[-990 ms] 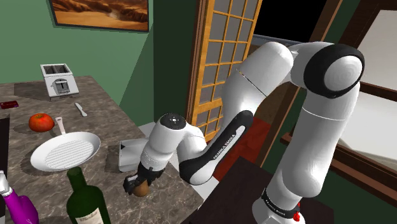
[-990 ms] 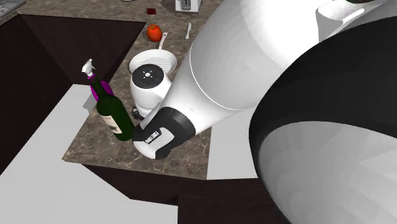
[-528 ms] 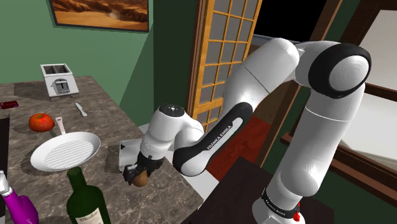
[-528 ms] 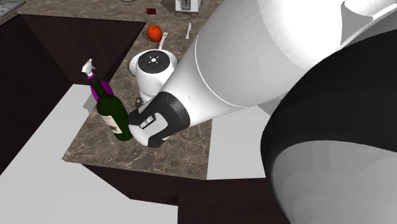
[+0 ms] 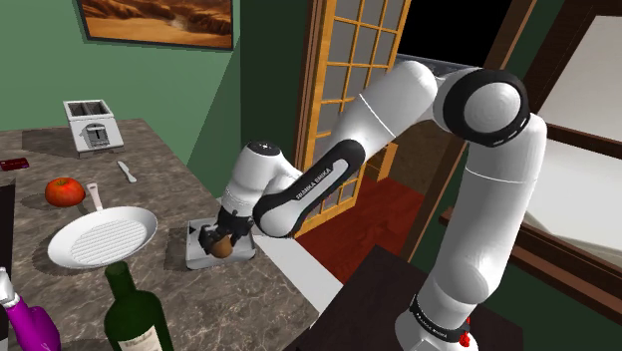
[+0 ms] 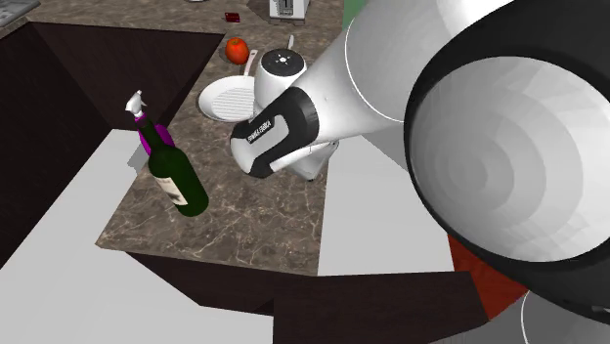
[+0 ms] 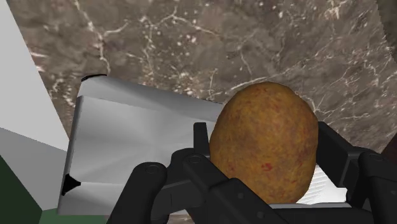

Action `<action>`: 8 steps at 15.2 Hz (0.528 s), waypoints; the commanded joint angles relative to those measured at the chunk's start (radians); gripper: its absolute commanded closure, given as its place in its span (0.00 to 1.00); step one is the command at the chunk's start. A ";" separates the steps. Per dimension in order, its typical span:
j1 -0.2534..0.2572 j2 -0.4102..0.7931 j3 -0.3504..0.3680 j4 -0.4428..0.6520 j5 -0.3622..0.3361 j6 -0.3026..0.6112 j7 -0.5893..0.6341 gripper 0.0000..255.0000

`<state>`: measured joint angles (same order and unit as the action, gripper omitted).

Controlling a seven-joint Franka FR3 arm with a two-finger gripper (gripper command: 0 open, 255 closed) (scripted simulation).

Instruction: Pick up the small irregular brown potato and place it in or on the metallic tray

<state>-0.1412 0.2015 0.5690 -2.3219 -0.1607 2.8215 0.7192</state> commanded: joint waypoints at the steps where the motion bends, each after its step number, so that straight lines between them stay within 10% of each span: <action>1: -0.023 0.041 -0.014 0.053 -0.004 -0.019 -0.044 1.00; 8: -0.096 0.181 -0.051 0.252 -0.012 -0.102 -0.181 1.00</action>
<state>-0.2278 0.3588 0.5245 -2.1016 -0.1700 2.7315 0.5586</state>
